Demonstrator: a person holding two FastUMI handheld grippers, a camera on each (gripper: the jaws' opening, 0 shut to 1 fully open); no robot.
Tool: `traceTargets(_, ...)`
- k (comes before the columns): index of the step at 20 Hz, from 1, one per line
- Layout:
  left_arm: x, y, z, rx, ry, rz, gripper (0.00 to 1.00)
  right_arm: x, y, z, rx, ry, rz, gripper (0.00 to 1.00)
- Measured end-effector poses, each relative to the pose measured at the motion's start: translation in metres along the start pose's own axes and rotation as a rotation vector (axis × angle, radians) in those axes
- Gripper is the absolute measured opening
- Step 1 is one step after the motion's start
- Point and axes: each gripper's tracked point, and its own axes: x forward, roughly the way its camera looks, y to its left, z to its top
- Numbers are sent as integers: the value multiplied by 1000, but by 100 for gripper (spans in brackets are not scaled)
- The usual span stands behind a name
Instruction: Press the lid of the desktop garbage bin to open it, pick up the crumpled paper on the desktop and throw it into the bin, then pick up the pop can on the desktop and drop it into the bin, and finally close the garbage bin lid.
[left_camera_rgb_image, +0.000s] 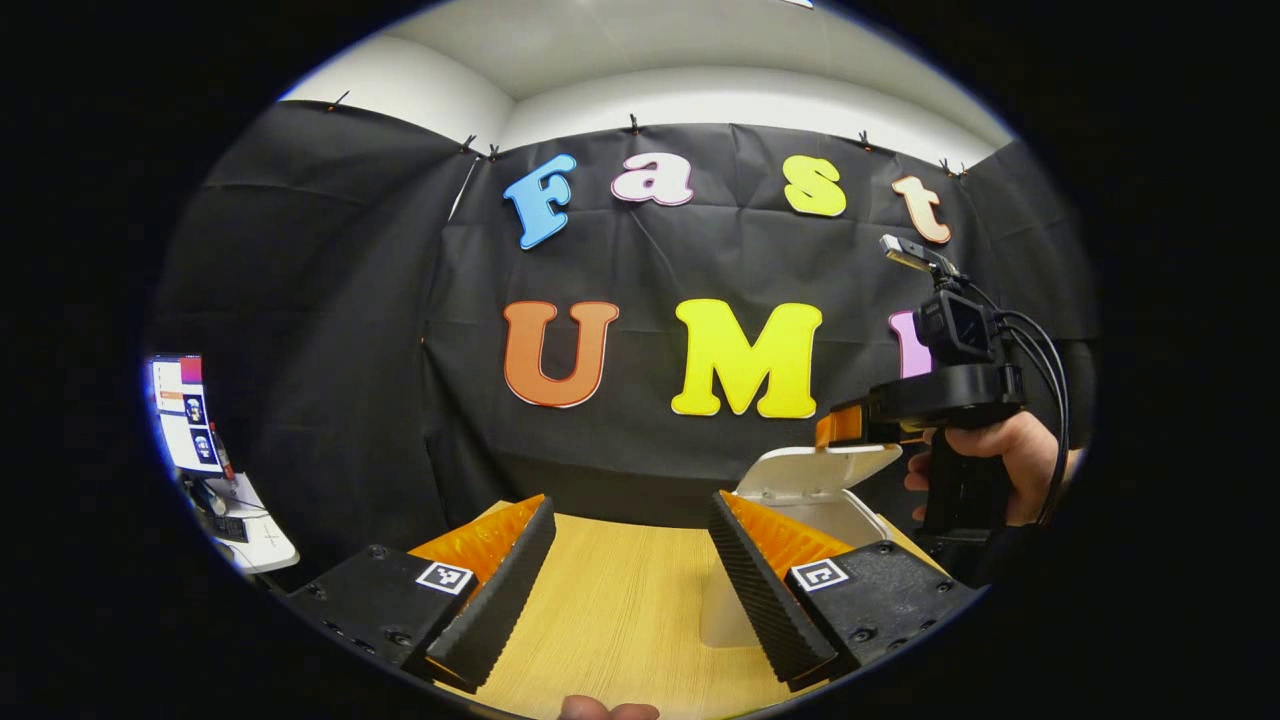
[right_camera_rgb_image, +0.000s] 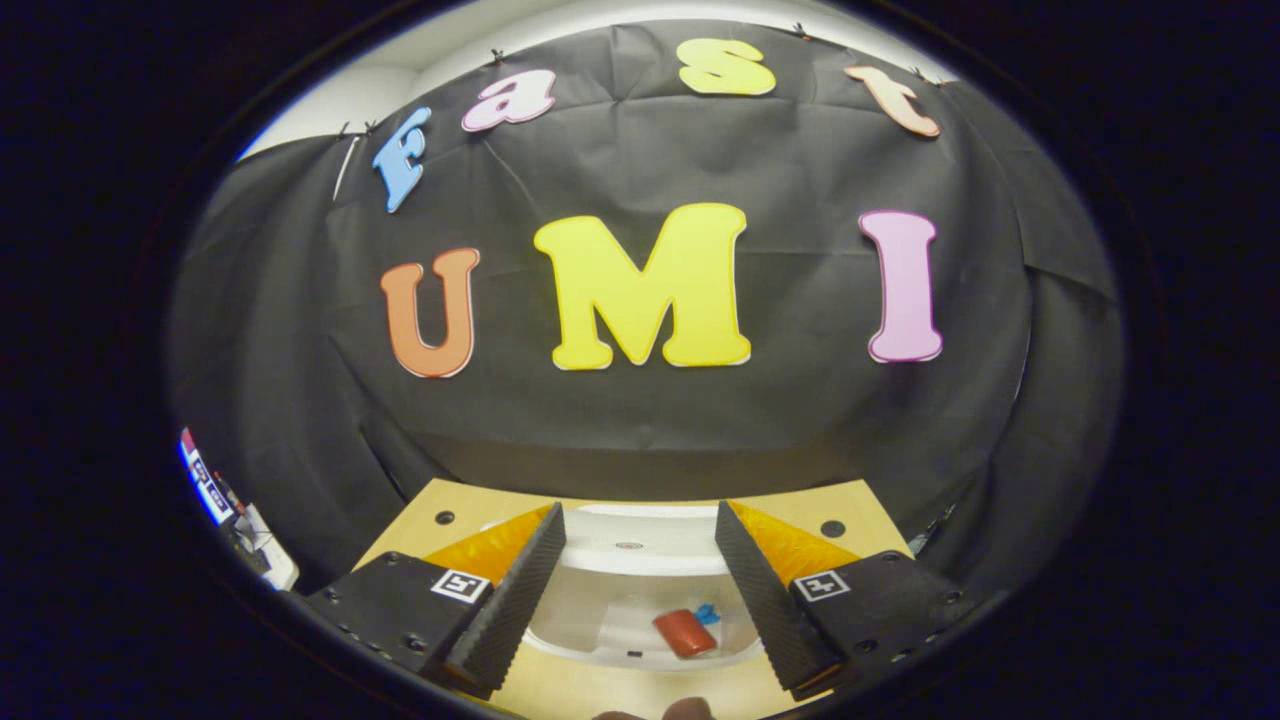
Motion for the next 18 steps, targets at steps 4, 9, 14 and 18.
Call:
traceTargets(4,-2,0,0,10,3,-11,99,-4,-5,-35,-12,35,-14,94)
traceTargets(9,0,-1,-5,23,16,-25,99,4,-10,-78,-25,101,-31,95)
traceTargets(14,1,-1,-7,25,18,-35,99,11,-10,-100,-51,131,-38,95)
traceTargets(18,2,0,-8,19,21,-36,99,14,-10,-109,-74,146,-39,96)
